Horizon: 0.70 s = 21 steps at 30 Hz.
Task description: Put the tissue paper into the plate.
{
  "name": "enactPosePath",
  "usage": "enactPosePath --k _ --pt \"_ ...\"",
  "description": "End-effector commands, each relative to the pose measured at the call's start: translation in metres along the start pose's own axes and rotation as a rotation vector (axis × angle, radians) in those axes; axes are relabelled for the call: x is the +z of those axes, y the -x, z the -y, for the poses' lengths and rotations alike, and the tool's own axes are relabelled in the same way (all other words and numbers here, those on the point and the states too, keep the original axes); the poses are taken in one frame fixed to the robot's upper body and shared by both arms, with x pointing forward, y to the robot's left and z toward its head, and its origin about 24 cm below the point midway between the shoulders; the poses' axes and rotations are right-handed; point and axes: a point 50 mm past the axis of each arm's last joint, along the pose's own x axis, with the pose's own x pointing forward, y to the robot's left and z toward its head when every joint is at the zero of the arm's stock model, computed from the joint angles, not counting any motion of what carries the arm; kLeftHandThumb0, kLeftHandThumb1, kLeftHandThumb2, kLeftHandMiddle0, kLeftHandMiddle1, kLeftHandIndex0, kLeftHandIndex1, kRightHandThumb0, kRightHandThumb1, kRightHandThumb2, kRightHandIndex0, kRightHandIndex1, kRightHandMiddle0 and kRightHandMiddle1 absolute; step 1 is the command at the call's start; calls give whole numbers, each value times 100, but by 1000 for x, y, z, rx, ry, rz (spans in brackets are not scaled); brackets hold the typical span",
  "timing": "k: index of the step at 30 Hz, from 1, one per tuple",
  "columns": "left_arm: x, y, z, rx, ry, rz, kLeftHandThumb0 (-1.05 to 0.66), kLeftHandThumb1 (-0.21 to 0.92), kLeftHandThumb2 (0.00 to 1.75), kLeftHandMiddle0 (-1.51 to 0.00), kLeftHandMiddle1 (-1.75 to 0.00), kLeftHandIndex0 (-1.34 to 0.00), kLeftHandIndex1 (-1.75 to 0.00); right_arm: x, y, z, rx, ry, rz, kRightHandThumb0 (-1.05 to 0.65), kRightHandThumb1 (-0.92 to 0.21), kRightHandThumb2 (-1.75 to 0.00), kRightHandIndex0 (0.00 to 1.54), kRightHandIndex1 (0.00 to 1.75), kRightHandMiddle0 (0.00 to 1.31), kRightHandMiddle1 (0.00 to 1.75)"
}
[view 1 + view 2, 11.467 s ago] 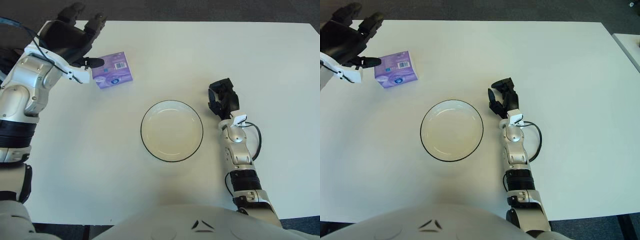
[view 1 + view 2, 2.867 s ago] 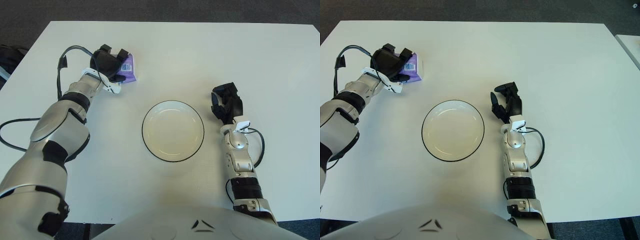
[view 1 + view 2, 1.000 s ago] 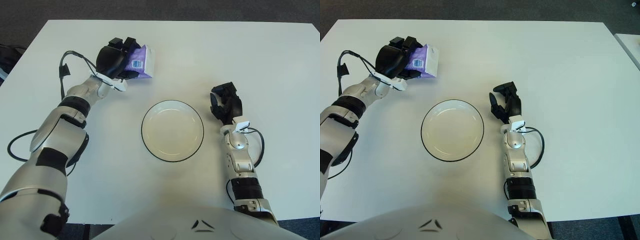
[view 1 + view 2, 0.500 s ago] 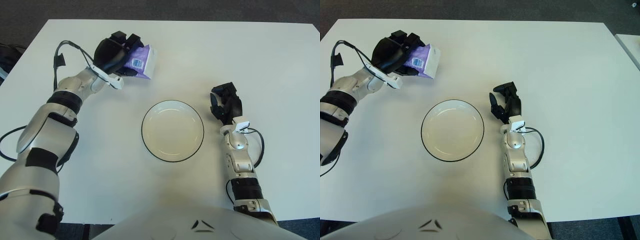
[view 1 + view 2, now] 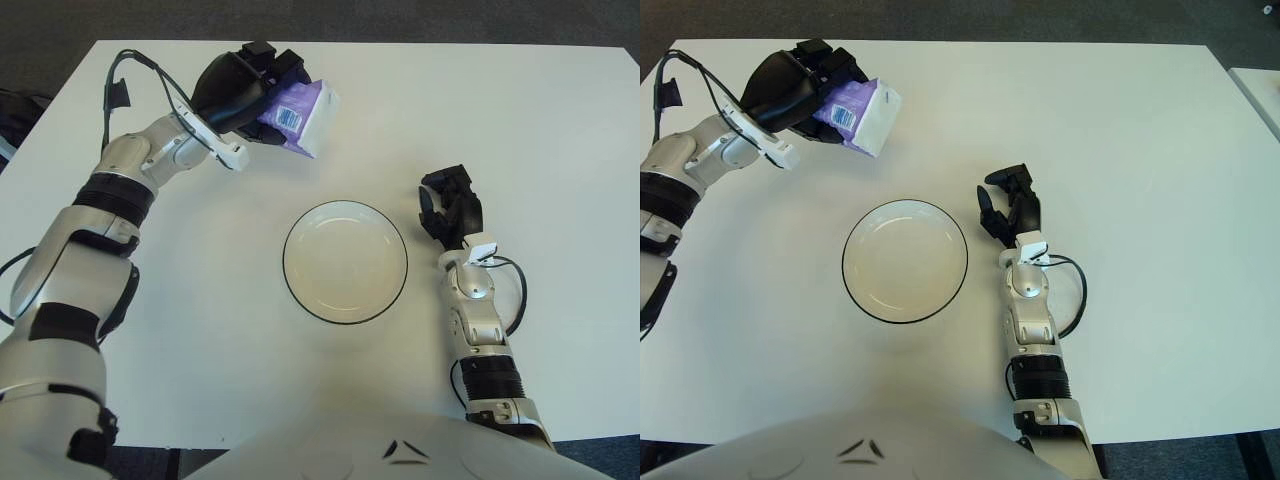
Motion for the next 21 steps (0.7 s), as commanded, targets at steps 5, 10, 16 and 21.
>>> enactPosePath --k 5,10,16,21 --pt "27 14 9 -65 68 131 -45 37 125 -111 -175 -56 -175 -47 26 3 -10 32 -258 -35 -92 -42 46 91 29 164" --pt "35 16 9 -52 59 186 -45 37 125 -111 -175 -56 -175 -48 26 4 -18 28 -262 -35 -92 -42 46 90 29 164" --pt "45 16 7 -20 49 234 -45 37 125 -110 -175 -56 -175 -49 26 4 -17 31 -268 -35 -92 -41 46 90 31 163" --pt "51 16 8 6 56 249 -45 37 125 -110 -175 -56 -175 -49 26 5 -14 28 -270 -35 -92 -41 47 90 31 162"
